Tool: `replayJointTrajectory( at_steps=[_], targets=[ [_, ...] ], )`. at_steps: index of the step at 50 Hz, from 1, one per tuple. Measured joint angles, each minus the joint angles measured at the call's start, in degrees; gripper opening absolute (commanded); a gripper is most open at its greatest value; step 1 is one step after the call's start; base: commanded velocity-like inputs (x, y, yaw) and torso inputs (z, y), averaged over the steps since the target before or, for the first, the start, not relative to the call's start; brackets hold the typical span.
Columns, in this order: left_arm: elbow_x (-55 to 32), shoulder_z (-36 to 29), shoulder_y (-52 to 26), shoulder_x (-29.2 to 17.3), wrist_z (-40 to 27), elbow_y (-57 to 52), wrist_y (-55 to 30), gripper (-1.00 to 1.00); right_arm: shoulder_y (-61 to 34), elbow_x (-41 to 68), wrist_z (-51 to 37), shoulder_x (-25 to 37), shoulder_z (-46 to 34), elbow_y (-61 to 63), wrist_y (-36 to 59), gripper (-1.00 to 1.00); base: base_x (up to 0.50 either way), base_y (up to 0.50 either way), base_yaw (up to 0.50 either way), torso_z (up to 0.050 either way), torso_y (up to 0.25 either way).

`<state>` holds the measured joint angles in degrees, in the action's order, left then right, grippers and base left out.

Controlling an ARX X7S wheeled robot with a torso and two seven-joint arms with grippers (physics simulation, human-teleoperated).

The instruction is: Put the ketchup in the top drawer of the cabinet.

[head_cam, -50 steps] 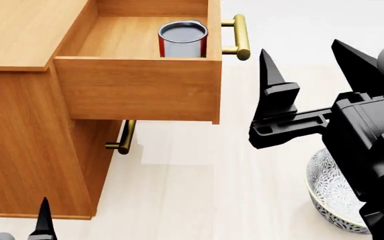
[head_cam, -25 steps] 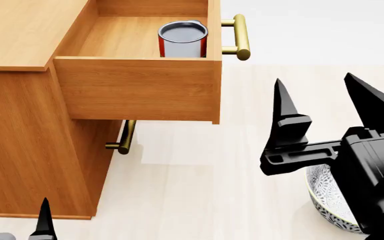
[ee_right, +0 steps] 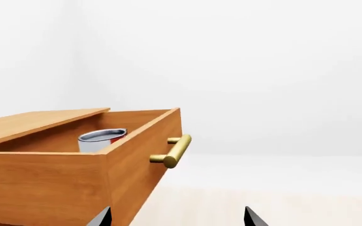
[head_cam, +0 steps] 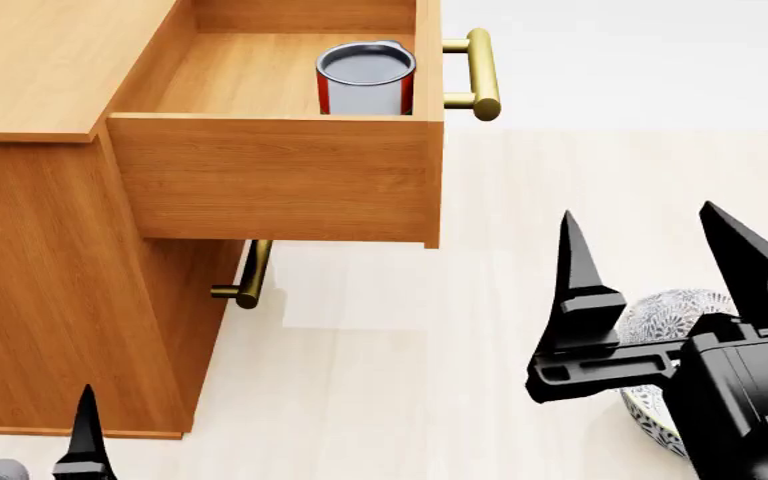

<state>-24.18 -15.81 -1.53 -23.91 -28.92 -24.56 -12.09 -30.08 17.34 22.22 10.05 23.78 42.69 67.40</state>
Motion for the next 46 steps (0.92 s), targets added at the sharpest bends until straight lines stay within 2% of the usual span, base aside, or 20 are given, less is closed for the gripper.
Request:
replayJointTrajectory(
  at_steps=[25,46],
  targets=[
    [0.01,-0.05,0.02,-0.74,-0.73,-1.74,-0.51,1.00,12.13,-3.39,-1.77,-2.12,-1.99,0.10,-12.73,1.00,0.00,0.00,0.00,0.000,0.000],
    [-0.01,0.15,0.93,-2.23,-2.08,-6.31,-1.83,1.00,21.93,-3.79,-4.32,-5.08,-1.92,6.19,-20.70,1.00,0.00,0.00,0.00,0.000,0.000]
  ],
)
